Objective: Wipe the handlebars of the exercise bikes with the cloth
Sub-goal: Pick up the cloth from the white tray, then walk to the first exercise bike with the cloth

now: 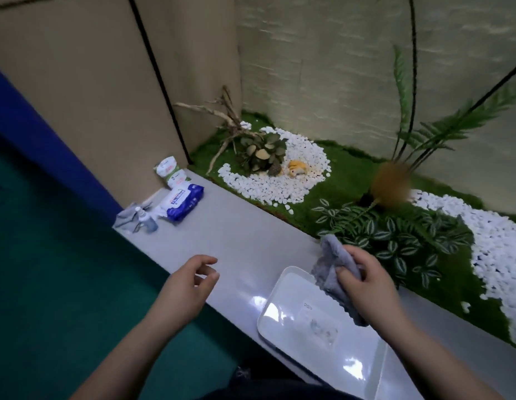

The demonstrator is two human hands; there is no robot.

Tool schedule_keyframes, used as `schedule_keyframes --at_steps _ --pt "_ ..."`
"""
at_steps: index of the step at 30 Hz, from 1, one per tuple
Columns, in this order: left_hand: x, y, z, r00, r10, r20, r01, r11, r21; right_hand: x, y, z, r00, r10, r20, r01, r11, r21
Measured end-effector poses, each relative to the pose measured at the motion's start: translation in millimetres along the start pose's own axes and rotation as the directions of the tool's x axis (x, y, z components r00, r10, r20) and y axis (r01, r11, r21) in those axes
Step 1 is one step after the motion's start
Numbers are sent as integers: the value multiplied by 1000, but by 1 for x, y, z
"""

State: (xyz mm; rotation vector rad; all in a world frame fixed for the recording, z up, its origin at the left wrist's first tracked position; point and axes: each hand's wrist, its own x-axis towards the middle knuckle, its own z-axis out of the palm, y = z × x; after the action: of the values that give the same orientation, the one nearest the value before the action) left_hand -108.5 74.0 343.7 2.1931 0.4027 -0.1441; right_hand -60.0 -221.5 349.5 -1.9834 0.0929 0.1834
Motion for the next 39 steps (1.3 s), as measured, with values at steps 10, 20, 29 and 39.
schedule_keyframes --at_steps 10,20,29,39 --pt "-150 -37 22 904 -310 -295 282 950 -133 -29 -33 24 877 -95 471 144 987 -68" --pt "-308 -106 -22 620 -535 -574 443 842 -307 -106 -79 150 567 -223 793 408 912 -35" --pt "-463 -195 -45 372 -660 -653 476 740 -476 -245 -80 291 367 -212 906 521 853 -12" --pt "-579 -291 -102 215 -704 -677 477 681 -556 -377 -105 407 230 -216 949 551 833 56"
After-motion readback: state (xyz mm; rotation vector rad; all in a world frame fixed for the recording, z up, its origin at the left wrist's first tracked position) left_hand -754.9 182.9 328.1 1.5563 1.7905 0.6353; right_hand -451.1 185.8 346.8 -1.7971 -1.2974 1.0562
